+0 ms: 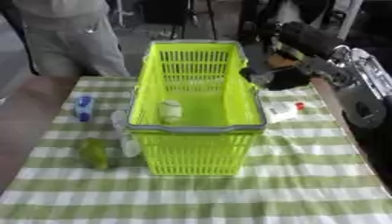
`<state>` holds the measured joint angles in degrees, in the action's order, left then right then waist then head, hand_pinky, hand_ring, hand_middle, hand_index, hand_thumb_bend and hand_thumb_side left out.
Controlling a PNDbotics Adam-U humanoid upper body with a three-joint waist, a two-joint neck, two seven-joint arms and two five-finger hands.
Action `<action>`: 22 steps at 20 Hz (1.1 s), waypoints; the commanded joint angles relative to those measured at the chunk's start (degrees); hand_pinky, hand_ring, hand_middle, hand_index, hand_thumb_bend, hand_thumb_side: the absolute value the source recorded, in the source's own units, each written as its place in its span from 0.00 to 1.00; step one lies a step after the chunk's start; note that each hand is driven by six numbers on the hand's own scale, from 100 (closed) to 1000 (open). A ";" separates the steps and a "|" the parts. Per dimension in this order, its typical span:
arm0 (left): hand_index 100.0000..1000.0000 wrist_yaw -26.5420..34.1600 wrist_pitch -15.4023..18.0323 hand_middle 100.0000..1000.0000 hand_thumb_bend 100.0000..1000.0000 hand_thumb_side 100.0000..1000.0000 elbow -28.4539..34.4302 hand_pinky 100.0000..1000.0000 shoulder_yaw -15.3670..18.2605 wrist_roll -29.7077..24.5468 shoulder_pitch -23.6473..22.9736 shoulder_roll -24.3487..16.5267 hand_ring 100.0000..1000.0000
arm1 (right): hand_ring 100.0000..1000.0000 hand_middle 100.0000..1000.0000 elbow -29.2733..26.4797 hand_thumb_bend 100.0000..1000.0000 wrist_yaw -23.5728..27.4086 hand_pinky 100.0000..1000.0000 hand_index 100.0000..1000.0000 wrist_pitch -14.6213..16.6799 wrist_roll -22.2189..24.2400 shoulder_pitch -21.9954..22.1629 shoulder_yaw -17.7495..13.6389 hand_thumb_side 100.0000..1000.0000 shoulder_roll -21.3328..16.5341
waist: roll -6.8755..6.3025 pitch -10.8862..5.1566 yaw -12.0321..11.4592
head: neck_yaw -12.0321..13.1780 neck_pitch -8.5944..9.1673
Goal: Pick up objects on the table and place them in the box.
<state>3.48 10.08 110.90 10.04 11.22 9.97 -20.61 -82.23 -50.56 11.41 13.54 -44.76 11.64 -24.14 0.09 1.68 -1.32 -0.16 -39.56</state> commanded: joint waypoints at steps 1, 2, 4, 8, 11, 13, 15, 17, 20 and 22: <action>0.73 0.04 0.04 0.66 0.14 1.00 0.51 0.53 0.43 0.22 0.30 -0.82 0.75 | 0.44 0.61 0.25 0.31 2.66 0.56 0.79 -5.77 -5.46 0.31 -2.79 0.60 -2.04 | -0.17 -0.56 0.10 | 0.41 0.67; 0.73 0.02 0.04 0.66 0.14 1.00 0.51 0.53 0.46 0.25 0.28 -0.82 0.75 | 0.44 0.61 0.49 0.31 4.27 0.56 0.79 -7.44 -7.13 1.23 -3.51 0.60 -2.28 | -0.19 -0.51 0.14 | 0.50 0.67; 0.73 0.01 0.03 0.66 0.14 1.00 0.51 0.53 0.48 0.28 0.28 -0.79 0.75 | 0.43 0.59 0.75 0.30 7.67 0.55 0.78 -9.50 -9.42 2.77 -4.12 0.61 -2.82 | -0.20 -0.44 0.17 | 0.63 0.70; 0.73 0.03 0.02 0.66 0.14 1.00 0.48 0.53 0.48 0.30 0.23 -0.76 0.75 | 0.42 0.58 0.70 0.32 11.17 0.54 0.78 -11.10 -11.07 4.66 -4.64 0.60 -3.80 | -0.27 -0.34 0.29 | 0.78 0.70; 0.73 0.16 0.04 0.66 0.14 1.00 0.46 0.53 0.48 0.31 0.23 -0.83 0.75 | 0.42 0.58 0.54 0.35 11.90 0.54 0.79 -11.78 -11.25 5.46 -4.95 0.56 -4.21 | -0.33 -0.32 0.36 | 0.79 0.70; 0.73 0.23 0.07 0.66 0.14 1.00 0.46 0.53 0.51 0.33 0.24 -0.85 0.75 | 0.42 0.58 0.69 0.36 12.08 0.54 0.79 -12.01 -10.90 5.86 -5.11 0.55 -4.38 | -0.37 -0.31 0.38 | 0.80 0.76; 0.73 0.27 0.10 0.66 0.14 1.00 0.47 0.53 0.52 0.33 0.23 -0.85 0.75 | 0.42 0.58 0.82 0.36 12.04 0.54 0.79 -12.09 -10.49 6.07 -5.20 0.54 -4.51 | -0.40 -0.30 0.38 | 0.77 0.79; 0.73 0.31 0.11 0.66 0.14 1.00 0.48 0.53 0.54 0.35 0.19 -0.84 0.75 | 0.42 0.58 0.90 0.36 12.01 0.54 0.79 -12.18 -10.27 6.21 -5.35 0.52 -4.57 | -0.44 -0.28 0.39 | 0.77 0.78; 0.73 0.38 0.14 0.66 0.14 1.00 0.53 0.53 0.52 0.33 0.18 -0.82 0.75 | 0.42 0.58 0.95 0.37 12.02 0.54 0.79 -12.25 -9.99 6.34 -5.42 0.53 -4.64 | -0.47 -0.25 0.43 | 0.73 0.76; 0.73 0.42 0.14 0.66 0.14 1.00 0.55 0.53 0.50 0.30 0.20 -0.83 0.75 | 0.42 0.58 1.00 0.37 12.00 0.54 0.80 -12.25 -9.78 6.39 -5.40 0.53 -4.66 | -0.48 -0.22 0.47 | 0.74 0.73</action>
<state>3.67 10.11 110.90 10.07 11.47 9.82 -20.61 -80.85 -39.07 -0.87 3.58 -37.51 7.00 -27.04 -0.27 1.84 -0.85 0.52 -39.14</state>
